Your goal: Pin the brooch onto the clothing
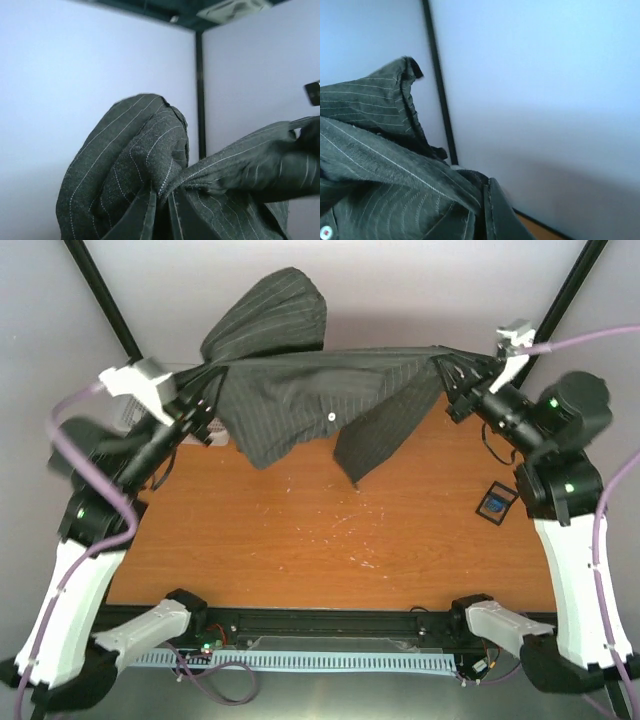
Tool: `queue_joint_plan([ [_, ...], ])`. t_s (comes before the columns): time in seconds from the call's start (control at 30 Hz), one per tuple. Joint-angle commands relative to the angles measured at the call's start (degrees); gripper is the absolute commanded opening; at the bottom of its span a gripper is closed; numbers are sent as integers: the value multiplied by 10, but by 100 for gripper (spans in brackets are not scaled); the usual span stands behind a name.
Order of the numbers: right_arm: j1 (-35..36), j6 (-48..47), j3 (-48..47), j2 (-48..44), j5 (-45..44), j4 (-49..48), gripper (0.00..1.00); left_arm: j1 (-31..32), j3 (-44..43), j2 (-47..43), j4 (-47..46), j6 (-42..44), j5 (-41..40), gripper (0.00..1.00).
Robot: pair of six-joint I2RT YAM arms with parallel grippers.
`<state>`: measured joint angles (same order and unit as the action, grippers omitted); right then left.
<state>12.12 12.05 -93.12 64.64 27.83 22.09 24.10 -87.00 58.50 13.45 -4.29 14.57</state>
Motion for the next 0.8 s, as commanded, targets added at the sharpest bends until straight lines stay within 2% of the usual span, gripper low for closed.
queue_joint_plan([
  [0.0,-5,-4,54,-18,-18,-20,5,-5,74,-63,-128,-8,0,9],
  [0.07,-6,10,112,-23,-26,-15,5,-5,91,-52,-79,-23,-24,15],
  [0.17,-5,23,221,-32,-55,14,6,-5,130,-13,18,-86,-76,11],
  [0.2,-5,26,257,-31,-65,23,6,-5,156,2,42,-107,-79,14],
  [0.3,-6,32,342,-9,-96,58,5,-5,204,73,124,-150,-68,38],
  [0.37,-8,30,366,15,-114,87,3,-5,202,128,179,-145,-65,60],
  [0.43,-9,14,377,35,-126,111,3,-6,209,145,190,-131,-53,81],
  [0.53,-9,-8,390,43,-145,122,3,-6,215,152,158,-116,1,98],
  [0.67,-9,-20,392,45,-163,130,4,-7,193,220,120,-93,120,100],
  [0.77,-9,-17,397,44,-169,125,4,-6,138,317,136,-85,140,100],
])
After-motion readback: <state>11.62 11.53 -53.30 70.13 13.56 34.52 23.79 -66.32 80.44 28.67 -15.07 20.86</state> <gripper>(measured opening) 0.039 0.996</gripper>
